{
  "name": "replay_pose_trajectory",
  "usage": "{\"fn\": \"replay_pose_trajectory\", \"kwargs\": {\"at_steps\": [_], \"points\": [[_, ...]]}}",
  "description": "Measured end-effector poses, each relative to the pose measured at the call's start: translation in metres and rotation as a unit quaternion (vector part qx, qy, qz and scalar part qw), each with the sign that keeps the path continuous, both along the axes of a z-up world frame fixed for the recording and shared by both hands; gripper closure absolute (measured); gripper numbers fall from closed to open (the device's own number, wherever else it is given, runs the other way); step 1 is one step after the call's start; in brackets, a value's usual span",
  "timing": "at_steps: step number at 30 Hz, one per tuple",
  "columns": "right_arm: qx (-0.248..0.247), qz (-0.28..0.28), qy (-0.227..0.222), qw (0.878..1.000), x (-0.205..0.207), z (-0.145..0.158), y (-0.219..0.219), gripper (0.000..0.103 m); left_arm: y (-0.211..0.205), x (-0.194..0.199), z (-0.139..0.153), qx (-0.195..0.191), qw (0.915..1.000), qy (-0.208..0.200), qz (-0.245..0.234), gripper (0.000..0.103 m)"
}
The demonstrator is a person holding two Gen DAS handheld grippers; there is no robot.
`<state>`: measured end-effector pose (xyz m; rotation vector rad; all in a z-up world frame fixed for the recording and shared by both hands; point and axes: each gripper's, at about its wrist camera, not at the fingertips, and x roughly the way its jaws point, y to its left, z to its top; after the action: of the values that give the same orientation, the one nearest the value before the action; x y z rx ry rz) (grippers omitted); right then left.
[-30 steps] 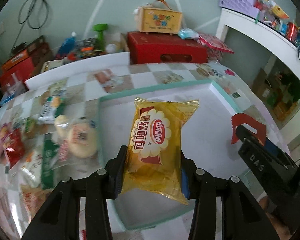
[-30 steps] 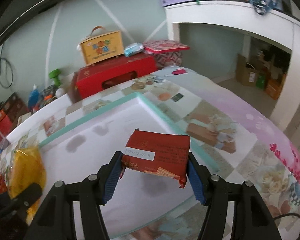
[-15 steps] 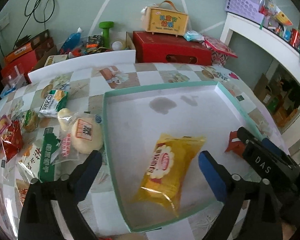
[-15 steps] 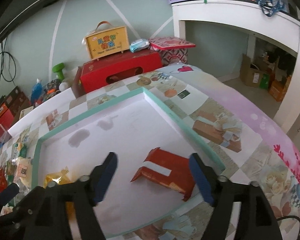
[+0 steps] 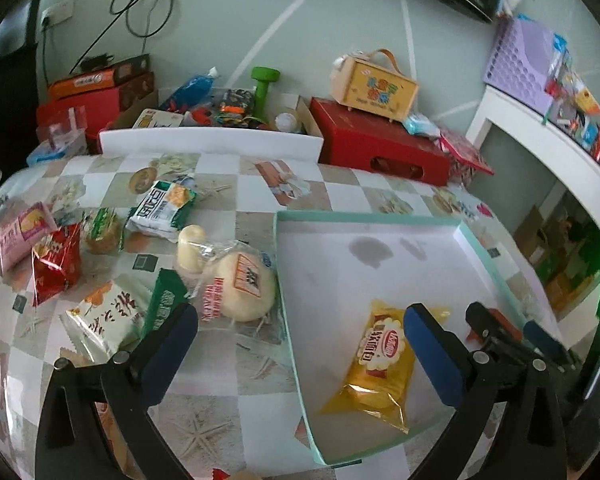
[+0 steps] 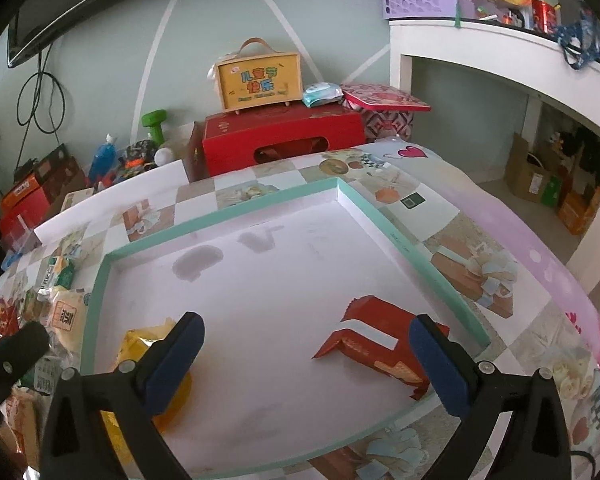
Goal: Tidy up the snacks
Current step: 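Open both grippers to drop the yellow bag and red box into the tray, then move both tools back toward the snacks on the table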
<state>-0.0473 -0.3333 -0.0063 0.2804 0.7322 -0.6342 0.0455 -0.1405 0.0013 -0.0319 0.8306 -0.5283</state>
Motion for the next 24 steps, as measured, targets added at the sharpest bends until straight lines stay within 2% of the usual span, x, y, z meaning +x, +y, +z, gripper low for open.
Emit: {"fn": "replay_pose_trajectory", "kwargs": {"at_steps": [6,11,15,19,24], "points": [[0.008,0.006,0.004,1.000,0.002,-0.002,0.004,0.000,0.016,0.004,0.006,0.000,0.9997,-0.001,0.024,0.001],[0.033,0.018,0.000,0.999,0.002,-0.001,0.010,0.000,0.031,0.007,0.011,0.022,0.9984,0.002,0.052,0.001],[0.054,0.029,-0.022,0.998,-0.002,0.006,0.017,0.000,0.048,0.008,0.017,0.032,0.9960,-0.003,0.083,0.001],[0.078,0.048,-0.052,0.994,-0.007,0.016,0.026,0.000,0.067,0.008,0.026,0.020,0.9931,-0.009,0.115,0.001],[0.079,0.068,-0.056,0.993,-0.006,0.024,0.038,0.000,0.081,0.008,0.029,0.032,0.9894,-0.017,0.141,0.001]]}}
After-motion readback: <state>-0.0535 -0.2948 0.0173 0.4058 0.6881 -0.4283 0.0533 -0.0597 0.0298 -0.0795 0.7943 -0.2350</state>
